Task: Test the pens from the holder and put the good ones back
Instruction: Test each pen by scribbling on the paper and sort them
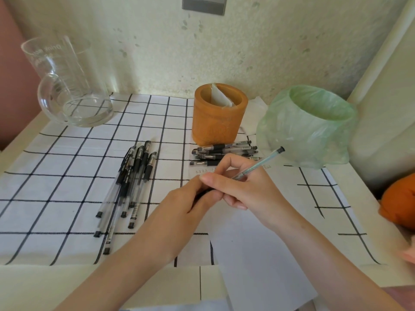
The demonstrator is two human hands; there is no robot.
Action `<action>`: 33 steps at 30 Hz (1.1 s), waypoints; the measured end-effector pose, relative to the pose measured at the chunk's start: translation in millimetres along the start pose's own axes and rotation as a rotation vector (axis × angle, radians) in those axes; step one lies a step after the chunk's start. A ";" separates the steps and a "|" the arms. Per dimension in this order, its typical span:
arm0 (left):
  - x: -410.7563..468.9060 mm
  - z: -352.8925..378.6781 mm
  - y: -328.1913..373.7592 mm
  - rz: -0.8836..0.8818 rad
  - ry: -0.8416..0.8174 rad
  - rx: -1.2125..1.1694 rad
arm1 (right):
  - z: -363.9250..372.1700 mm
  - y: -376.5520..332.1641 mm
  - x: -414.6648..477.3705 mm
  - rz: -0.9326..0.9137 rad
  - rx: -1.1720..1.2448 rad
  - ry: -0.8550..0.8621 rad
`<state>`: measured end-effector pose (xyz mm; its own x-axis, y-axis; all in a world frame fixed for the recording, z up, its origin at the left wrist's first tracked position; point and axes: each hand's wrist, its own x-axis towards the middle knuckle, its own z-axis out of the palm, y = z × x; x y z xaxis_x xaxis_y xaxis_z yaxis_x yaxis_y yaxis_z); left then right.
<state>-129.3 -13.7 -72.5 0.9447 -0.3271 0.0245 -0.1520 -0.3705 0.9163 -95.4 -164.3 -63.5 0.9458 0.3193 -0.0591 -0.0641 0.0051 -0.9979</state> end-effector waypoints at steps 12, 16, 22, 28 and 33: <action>2.1 -5.9 3.7 -0.141 0.079 0.051 | -17.0 -4.6 5.3 0.020 0.169 0.239; -0.8 -2.5 -6.3 -0.174 -0.039 0.408 | -35.2 2.4 12.2 0.005 0.082 0.403; -0.1 5.3 -12.7 -0.106 -0.191 0.728 | -26.8 29.5 25.2 -0.035 -0.145 0.481; 1.1 9.2 -17.5 -0.120 -0.222 0.758 | -24.2 53.7 40.0 -0.103 -0.290 0.597; 0.3 9.4 -18.4 -0.120 -0.207 0.756 | -22.1 62.3 42.0 -0.154 -0.364 0.615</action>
<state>-128.9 -15.1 -93.1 0.9051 -0.3753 -0.1998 -0.2791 -0.8790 0.3865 -52.7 -171.6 -128.8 0.9503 -0.2501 0.1855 0.0924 -0.3425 -0.9350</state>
